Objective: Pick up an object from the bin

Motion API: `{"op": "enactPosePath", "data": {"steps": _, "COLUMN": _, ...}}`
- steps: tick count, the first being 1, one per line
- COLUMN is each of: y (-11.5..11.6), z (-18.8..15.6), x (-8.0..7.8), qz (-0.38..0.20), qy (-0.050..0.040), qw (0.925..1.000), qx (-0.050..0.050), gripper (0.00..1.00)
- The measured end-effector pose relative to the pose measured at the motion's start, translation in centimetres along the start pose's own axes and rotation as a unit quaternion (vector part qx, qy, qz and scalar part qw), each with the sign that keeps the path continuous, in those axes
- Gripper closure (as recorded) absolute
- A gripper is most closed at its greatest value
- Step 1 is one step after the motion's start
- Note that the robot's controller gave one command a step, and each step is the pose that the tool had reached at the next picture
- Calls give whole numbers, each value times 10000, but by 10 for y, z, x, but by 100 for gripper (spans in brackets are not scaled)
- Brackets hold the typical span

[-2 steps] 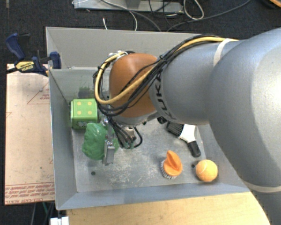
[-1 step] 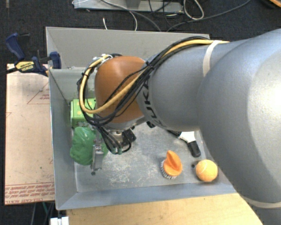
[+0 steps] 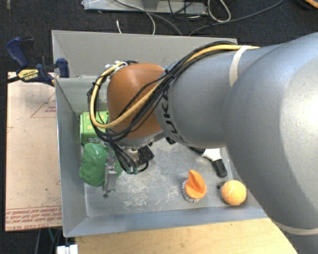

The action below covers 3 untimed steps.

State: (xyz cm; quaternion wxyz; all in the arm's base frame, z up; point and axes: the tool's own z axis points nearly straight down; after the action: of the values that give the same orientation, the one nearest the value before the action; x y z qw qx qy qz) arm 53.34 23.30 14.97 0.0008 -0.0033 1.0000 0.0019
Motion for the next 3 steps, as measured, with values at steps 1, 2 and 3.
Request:
{"op": "enactPosePath", "data": {"steps": 1, "y": 0, "z": 42, "x": -3, "qz": -433, "qy": -20, "qw": 9991, "qx": -7, "gripper": 100}}
{"op": "enactPosePath", "data": {"steps": 2, "y": -14, "z": -8, "x": -2, "qz": -412, "qy": 15, "qw": 9991, "qx": 3, "gripper": 100}}
{"op": "enactPosePath", "data": {"steps": 3, "y": -34, "z": -45, "x": 1, "qz": -417, "qy": 33, "qw": 9991, "qx": 1, "gripper": 100}}
